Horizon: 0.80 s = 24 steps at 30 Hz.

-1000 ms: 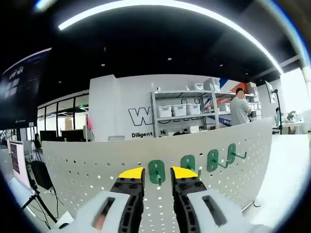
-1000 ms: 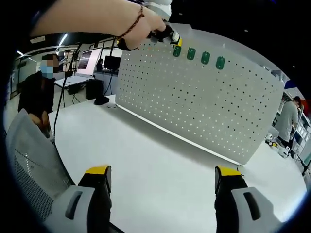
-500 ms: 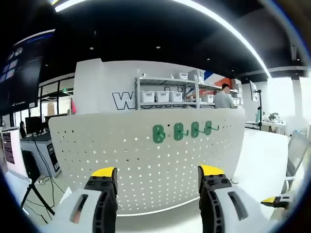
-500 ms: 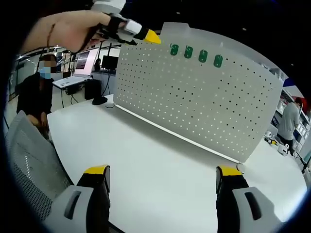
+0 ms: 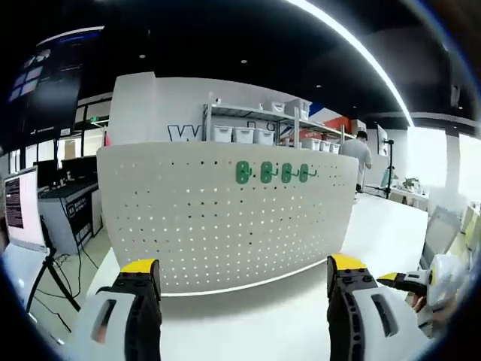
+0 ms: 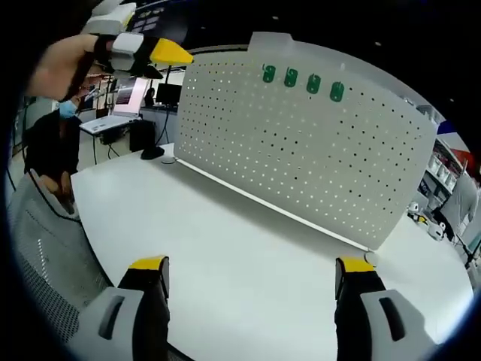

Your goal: Insert the hook assembly into the mounting plate slot until the hook locks in place.

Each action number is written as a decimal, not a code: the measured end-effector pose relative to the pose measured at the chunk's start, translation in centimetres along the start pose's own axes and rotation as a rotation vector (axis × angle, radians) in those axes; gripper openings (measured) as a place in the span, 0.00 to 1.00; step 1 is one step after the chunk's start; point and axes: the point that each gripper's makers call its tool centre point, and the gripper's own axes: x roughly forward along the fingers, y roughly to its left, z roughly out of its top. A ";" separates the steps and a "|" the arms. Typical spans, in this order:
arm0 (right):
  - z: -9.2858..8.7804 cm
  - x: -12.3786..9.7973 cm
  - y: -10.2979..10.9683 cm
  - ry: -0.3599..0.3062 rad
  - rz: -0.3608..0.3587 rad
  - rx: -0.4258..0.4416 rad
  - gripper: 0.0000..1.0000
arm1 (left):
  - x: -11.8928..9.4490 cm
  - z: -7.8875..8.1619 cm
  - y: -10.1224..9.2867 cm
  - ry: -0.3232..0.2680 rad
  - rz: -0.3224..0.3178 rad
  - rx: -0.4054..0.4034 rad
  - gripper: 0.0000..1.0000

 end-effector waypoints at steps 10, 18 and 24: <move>-0.1 -0.1 0.0 0.004 -0.002 -0.009 0.89 | -2.6 -4.1 -0.4 0.057 -0.016 -0.051 1.00; 0.0 -0.1 0.0 0.002 -0.003 -0.013 0.89 | -4.7 -8.1 -1.0 0.095 -0.031 -0.093 1.00; 0.1 -0.1 0.1 -0.001 0.000 -0.019 0.89 | -5.5 -10.3 -2.3 0.088 -0.068 -0.118 1.00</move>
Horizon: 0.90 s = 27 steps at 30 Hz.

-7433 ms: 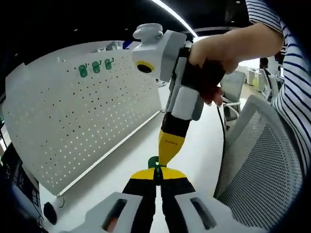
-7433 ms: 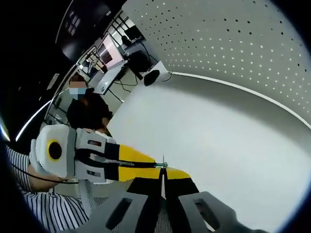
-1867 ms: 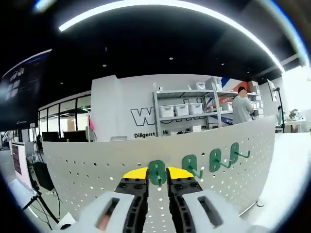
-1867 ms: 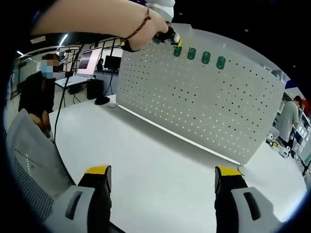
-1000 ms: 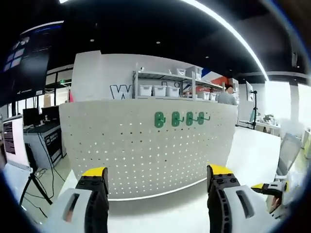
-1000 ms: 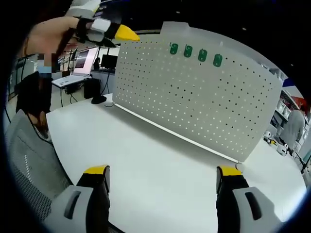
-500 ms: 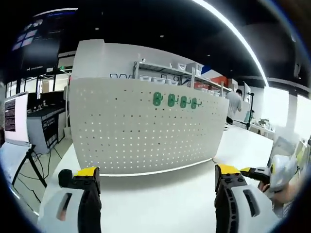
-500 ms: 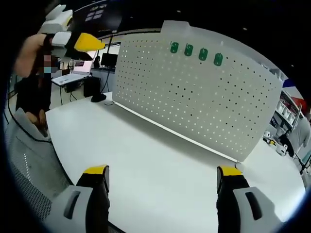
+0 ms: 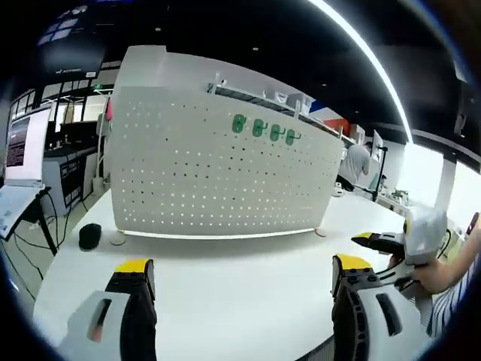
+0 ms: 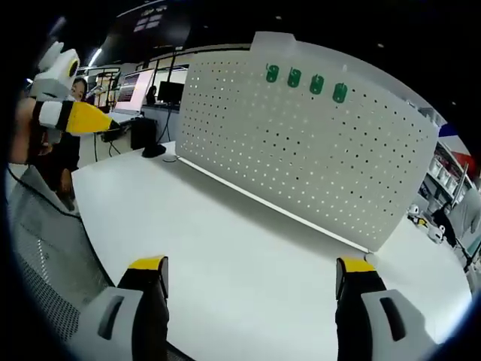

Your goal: Insert the hook assembly into the mounting plate slot until the hook locks in place.

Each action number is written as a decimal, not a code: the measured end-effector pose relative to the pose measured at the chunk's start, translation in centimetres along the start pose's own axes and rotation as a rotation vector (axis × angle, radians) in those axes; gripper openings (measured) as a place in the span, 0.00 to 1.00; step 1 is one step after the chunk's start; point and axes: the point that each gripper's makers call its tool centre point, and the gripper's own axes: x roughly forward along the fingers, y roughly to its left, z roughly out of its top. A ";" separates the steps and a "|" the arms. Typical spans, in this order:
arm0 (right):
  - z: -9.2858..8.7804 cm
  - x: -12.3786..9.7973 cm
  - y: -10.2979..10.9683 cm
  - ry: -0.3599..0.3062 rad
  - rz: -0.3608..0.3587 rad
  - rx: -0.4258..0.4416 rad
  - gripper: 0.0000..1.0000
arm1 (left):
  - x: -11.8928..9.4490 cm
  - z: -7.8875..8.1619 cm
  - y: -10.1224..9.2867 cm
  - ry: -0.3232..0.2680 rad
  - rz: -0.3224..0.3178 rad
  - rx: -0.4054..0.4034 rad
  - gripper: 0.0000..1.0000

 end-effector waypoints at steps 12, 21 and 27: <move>0.1 0.0 0.0 -0.005 -0.003 -0.002 0.89 | -0.7 -1.1 -0.9 -0.007 -0.031 -0.009 1.00; 0.3 -0.2 -0.2 -0.012 -0.013 0.002 0.89 | -1.0 -1.1 -1.3 -0.016 -0.039 0.009 1.00; 0.4 -0.3 -0.3 -0.021 -0.016 0.004 0.89 | -0.9 -1.3 -1.0 -0.007 -0.032 -0.005 1.00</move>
